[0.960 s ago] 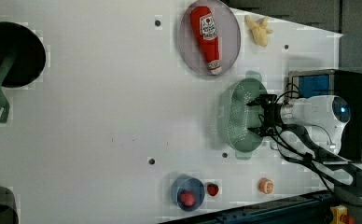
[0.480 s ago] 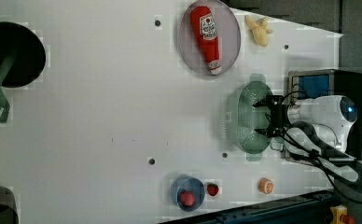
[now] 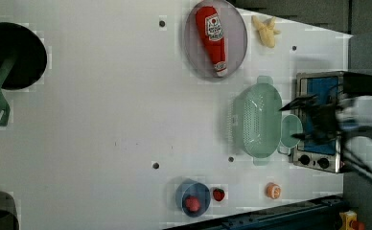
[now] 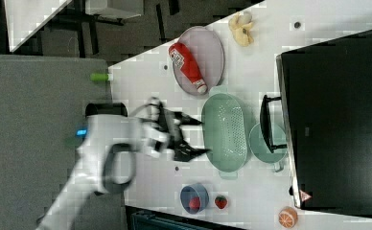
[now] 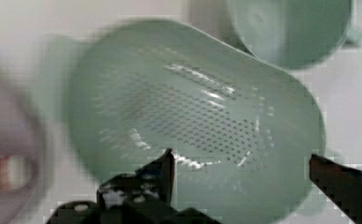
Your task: Drag strainer left to right.
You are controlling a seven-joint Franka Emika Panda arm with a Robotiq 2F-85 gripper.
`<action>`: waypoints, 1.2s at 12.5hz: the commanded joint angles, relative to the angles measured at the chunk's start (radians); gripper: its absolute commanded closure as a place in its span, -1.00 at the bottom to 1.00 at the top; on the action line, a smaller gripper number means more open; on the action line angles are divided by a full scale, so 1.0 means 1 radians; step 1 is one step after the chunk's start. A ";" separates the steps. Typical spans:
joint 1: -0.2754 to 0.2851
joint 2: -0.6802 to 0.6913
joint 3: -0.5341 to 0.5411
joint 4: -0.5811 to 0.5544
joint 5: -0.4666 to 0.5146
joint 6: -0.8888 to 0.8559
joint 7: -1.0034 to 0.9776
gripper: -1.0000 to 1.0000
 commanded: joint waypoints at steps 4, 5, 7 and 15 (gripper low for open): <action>-0.004 -0.210 0.000 0.331 0.019 -0.460 -0.387 -1.00; -0.004 -0.223 0.005 0.376 0.018 -0.539 -0.406 -1.00; -0.003 -0.232 0.009 0.448 0.009 -0.633 -0.430 -1.00; -0.003 -0.216 0.007 0.472 0.008 -0.647 -0.442 -1.00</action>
